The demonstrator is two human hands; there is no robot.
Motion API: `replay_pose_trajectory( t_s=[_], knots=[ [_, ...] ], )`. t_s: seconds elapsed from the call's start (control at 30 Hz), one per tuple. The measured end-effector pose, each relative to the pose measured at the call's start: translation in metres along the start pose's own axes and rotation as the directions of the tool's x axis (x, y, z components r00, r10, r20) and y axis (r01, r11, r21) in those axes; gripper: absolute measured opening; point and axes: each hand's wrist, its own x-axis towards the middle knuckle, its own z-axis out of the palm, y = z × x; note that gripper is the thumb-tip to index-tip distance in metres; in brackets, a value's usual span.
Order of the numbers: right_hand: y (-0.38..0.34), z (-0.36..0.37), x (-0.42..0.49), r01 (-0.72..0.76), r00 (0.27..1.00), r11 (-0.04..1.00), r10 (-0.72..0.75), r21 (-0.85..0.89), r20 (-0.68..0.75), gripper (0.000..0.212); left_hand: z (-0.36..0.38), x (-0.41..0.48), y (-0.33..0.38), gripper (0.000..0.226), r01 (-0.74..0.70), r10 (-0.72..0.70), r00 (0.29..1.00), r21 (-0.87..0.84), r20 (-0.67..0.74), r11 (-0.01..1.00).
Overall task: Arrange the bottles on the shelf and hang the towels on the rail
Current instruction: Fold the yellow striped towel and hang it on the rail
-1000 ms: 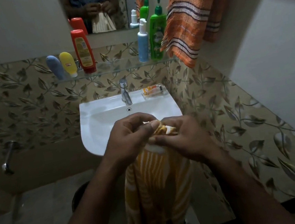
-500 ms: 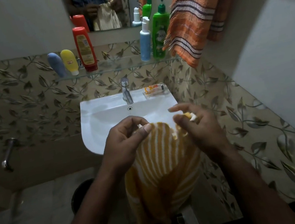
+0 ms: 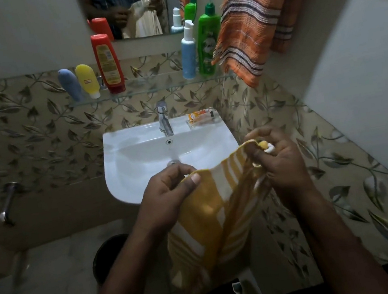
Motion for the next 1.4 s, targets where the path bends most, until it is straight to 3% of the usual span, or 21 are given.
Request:
replay_pose_trajectory(
  t_s=[0.13,0.2,0.3,0.37,0.47,0.53,0.63,0.73,0.8,0.87,0.9,0.97,1.1,1.17,1.23,1.3,1.4],
  knots=[
    [0.006,0.032,-0.026,-0.075,0.956,0.985,0.116,-0.158,0.269,0.027,0.002,0.009,0.011,0.011,-0.107,0.116,0.992,0.167,-0.044,0.980],
    [0.009,0.044,-0.034,0.018,0.937,0.960,0.080,-0.278,0.339,0.027,0.006,0.012,0.015,0.007,-0.132,0.140,0.990,0.223,-0.022,0.966],
    [0.006,0.039,-0.027,0.110,0.961,0.954,-0.031,-0.278,0.276,0.018,0.007,0.011,0.011,0.011,-0.072,0.069,0.997,0.107,0.029,0.992],
    [0.000,0.025,-0.019,0.032,0.985,0.995,-0.015,-0.095,0.171,0.014,0.002,0.009,0.003,0.021,0.045,-0.049,0.989,0.033,0.143,0.998],
    [-0.007,0.001,-0.006,-0.007,1.000,0.995,0.008,0.101,-0.011,0.008,0.001,0.003,-0.009,0.021,0.097,-0.115,0.954,0.078,0.278,0.992],
    [-0.007,-0.008,0.000,0.010,1.000,0.996,-0.008,0.092,-0.024,0.007,-0.001,0.002,-0.014,0.017,0.081,-0.090,0.979,0.056,0.182,0.995],
    [-0.002,-0.004,-0.005,-0.068,0.998,0.995,0.068,0.067,0.004,0.022,-0.007,0.005,-0.011,0.017,0.012,-0.012,1.000,0.005,-0.006,1.000],
    [0.002,0.019,-0.024,-0.110,0.982,0.991,0.119,-0.071,0.148,0.014,-0.007,0.007,0.002,0.023,-0.041,0.040,0.998,-0.009,-0.047,0.999],
    [0.004,0.034,-0.034,-0.037,0.948,0.975,0.103,-0.219,0.300,0.031,-0.003,0.009,0.007,0.018,-0.106,0.109,0.994,0.110,-0.017,0.988],
    [0.005,0.044,-0.038,0.101,0.922,0.931,0.045,-0.351,0.385,0.032,0.001,0.009,0.008,0.008,-0.120,0.118,0.993,0.147,0.022,0.982],
    [0.006,0.044,-0.035,0.156,0.927,0.912,-0.003,-0.378,0.374,0.030,0.001,0.009,0.008,0.013,-0.110,0.108,0.994,0.122,0.025,0.986],
    [0.005,0.038,-0.026,0.132,0.956,0.947,-0.043,-0.294,0.289,0.024,-0.001,0.009,0.006,0.027,-0.043,0.040,0.998,0.071,0.043,0.997],
    [0.004,0.013,-0.007,0.055,0.998,0.997,-0.053,-0.060,0.020,0.013,-0.011,-0.002,-0.006,0.027,0.127,-0.149,0.945,0.095,0.290,0.987],
    [0.006,0.003,-0.003,0.016,0.994,1.000,-0.014,0.026,-0.107,0.006,-0.015,-0.004,-0.015,0.018,0.109,-0.127,0.970,0.095,0.207,0.989],
    [0.008,0.000,-0.003,0.024,0.993,0.999,-0.021,0.025,-0.118,0.014,-0.020,-0.003,-0.018,0.011,0.078,-0.084,0.995,0.096,0.057,0.992],
    [0.008,0.005,-0.010,0.020,0.997,1.000,-0.021,-0.023,-0.068,0.020,-0.023,-0.002,-0.015,0.024,0.065,-0.063,0.997,0.032,-0.046,0.997],
    [0.007,0.025,-0.029,-0.075,0.990,0.994,0.085,-0.084,0.116,0.020,-0.016,-0.003,-0.004,0.019,-0.006,0.008,0.997,0.031,-0.079,1.000]
  ],
)
